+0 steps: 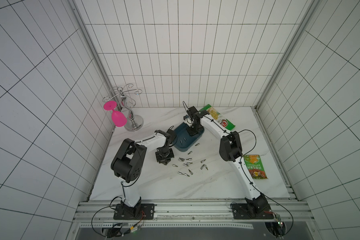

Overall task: Put the bit on the desktop into the storage box
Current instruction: Place the screwdriver bit in the storage box.

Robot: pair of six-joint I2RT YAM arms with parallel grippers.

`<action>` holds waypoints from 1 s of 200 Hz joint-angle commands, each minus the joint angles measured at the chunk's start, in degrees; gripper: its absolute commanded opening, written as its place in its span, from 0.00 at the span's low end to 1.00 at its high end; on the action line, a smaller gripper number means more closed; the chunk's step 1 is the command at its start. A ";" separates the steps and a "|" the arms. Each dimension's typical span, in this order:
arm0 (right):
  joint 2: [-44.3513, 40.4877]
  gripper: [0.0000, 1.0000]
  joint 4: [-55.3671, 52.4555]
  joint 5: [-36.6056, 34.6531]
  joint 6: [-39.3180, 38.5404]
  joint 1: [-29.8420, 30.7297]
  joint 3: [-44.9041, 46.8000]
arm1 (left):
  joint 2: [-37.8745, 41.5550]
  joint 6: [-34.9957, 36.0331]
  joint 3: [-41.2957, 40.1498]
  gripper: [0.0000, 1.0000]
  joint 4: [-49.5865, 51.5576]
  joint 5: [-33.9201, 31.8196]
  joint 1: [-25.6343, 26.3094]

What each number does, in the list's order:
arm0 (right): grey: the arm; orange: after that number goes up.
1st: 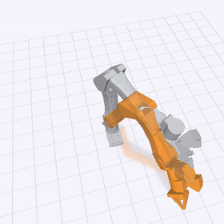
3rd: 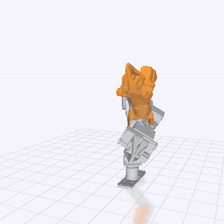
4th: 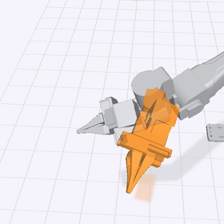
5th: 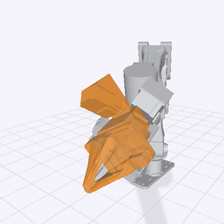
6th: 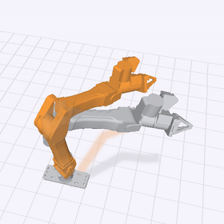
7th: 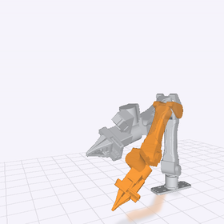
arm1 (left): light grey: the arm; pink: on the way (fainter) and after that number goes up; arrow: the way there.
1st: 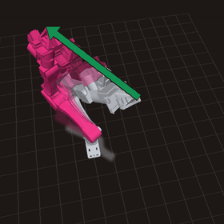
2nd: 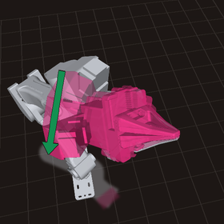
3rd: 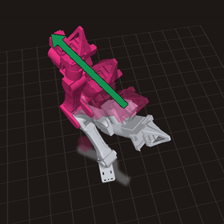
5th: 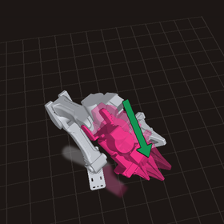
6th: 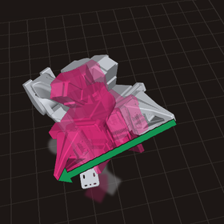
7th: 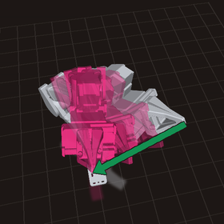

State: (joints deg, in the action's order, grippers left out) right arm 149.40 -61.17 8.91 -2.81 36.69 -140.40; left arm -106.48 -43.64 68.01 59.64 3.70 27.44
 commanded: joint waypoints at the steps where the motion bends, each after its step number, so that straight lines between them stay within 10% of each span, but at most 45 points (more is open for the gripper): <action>1: 1.48 0.17 -0.71 -0.03 0.08 -0.52 0.39 | -1.54 0.41 -0.37 0.01 -0.42 -0.18 0.24; 156: -12.35 0.41 -5.12 -0.74 2.53 -1.39 -2.97 | 6.03 1.34 15.77 0.00 13.01 -4.57 0.32; 200: -24.97 0.46 -4.84 -3.04 3.73 -1.88 9.58 | 1.55 3.74 26.94 0.00 15.19 -4.85 0.07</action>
State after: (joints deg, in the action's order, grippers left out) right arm 131.59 -64.38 7.77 -0.40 35.24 -137.32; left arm -102.17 -42.04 89.03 73.12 0.08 27.64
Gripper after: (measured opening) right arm 0.437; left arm 0.118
